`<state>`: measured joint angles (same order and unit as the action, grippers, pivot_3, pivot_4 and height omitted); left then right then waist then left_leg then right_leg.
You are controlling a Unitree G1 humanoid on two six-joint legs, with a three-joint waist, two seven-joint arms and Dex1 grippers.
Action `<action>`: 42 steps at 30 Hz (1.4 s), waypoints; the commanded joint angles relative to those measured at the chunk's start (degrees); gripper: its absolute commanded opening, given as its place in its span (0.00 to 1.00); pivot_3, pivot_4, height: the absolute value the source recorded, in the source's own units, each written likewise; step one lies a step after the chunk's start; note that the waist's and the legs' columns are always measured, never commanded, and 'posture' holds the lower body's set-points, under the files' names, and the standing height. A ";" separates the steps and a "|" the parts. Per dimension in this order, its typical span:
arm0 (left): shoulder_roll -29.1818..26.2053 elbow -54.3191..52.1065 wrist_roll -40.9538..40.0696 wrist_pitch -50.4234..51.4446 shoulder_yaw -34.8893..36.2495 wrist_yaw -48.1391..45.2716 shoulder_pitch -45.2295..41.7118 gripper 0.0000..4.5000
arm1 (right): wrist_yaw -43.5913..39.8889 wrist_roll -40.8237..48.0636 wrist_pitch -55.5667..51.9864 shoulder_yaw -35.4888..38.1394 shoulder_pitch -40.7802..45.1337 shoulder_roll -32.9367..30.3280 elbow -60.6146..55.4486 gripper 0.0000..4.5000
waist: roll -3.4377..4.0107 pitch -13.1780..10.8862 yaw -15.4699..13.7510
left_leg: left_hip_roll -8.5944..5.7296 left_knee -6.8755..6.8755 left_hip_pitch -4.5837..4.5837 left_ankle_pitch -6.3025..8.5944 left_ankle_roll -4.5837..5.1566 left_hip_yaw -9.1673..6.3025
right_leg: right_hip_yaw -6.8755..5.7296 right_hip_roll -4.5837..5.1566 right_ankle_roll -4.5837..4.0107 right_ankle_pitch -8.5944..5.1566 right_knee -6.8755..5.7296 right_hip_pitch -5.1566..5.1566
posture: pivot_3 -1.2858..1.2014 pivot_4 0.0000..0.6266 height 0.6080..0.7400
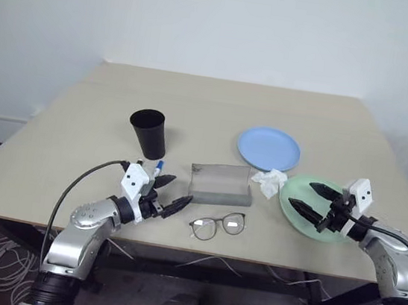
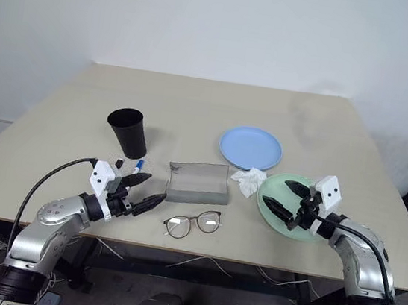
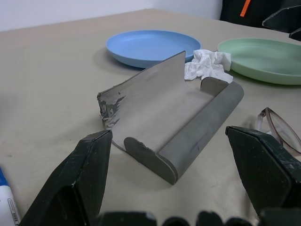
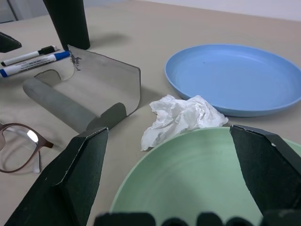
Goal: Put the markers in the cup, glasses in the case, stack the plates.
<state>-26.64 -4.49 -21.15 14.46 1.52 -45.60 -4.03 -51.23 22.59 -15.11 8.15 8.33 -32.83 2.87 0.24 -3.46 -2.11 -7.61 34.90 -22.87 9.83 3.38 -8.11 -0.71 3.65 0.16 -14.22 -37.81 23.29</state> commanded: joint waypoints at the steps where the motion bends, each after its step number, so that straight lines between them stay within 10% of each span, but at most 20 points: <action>1: -1.01 0.33 -0.52 -1.62 1.60 -1.19 -1.27 0.91 | 1.71 0.86 -0.51 1.24 -0.22 0.01 -4.48 1.00 | 0.01 0.00 0.01 | 0.00 0.00 -0.01 0.00 0.00 0.00 | 0.00 0.00 0.00 0.00 0.00 0.01 | 0.52 0.00 0.97; 42: 4.44 -0.80 -1.90 0.24 -3.04 -3.44 -7.57 0.91 | 32.55 -18.65 -17.37 -13.01 -2.93 9.31 -20.00 1.00 | 0.00 0.01 0.07 | 0.02 0.02 0.04 0.00 0.00 0.03 | 0.02 -0.07 0.07 0.04 -0.01 0.02 | 0.52 0.00 0.97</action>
<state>-22.31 -2.64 -21.70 14.68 -1.63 -48.77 -10.63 -19.83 5.40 -32.63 -5.06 4.41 -23.38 -15.13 0.23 -3.45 -2.05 -7.59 34.93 -22.84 9.83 3.38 -8.08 -0.69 3.58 0.22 -14.18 -37.82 23.30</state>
